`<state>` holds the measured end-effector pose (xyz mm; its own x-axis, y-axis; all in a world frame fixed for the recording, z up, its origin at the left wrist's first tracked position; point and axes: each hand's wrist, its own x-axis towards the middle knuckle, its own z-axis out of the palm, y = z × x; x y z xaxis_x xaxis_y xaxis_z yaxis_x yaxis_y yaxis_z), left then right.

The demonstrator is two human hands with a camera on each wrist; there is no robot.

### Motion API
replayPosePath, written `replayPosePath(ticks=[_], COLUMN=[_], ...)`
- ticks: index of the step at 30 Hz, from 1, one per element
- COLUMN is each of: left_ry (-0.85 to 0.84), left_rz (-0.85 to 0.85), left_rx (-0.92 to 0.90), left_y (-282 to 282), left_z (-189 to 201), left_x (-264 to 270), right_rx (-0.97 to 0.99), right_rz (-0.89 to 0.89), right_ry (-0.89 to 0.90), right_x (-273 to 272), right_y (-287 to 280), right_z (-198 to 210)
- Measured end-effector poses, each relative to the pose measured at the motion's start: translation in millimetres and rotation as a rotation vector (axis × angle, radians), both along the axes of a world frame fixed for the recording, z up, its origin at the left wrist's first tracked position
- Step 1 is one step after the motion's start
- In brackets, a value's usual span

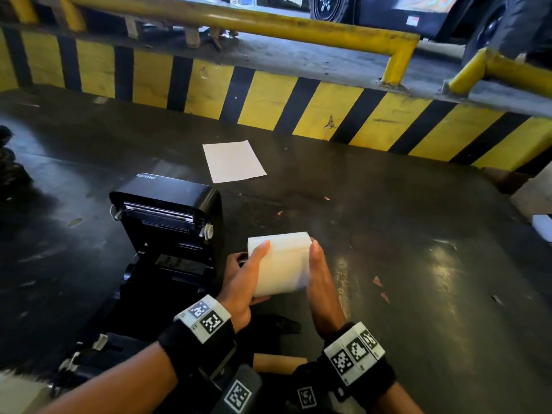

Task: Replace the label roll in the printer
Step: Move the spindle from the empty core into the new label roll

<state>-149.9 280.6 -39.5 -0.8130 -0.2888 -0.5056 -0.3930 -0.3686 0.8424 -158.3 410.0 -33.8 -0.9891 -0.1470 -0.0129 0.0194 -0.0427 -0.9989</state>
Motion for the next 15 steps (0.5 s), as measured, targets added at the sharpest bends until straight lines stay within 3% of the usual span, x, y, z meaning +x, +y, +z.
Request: replayPosePath(ticks=[4, 9, 13, 15], left_ry=[-0.039, -0.116, -0.129, -0.117], left_rz=[-0.112, -0.38, -0.477, -0.544], left_rx=[-0.058, -0.132, -0.104, -0.253], left_y=[11.4, 19.5, 22.5, 22.2], left_z=[0.7, -1.5, -11.9, -26.4], left_x=[-2.5, -12.4, -23.5, -27.5], right_rx=[-0.015, -0.067, -0.148, -0.195], right_rz=[-0.026, -0.194, -0.275, -0.304], right_ry=[-0.117, -0.305, -0.408, -0.439], right_x=[2.3, 0.1, 0.9, 2.8], right_y=[10.9, 35.8, 66.7, 79.8], right_z=[-8.6, -19.3, -23.4, -23.9])
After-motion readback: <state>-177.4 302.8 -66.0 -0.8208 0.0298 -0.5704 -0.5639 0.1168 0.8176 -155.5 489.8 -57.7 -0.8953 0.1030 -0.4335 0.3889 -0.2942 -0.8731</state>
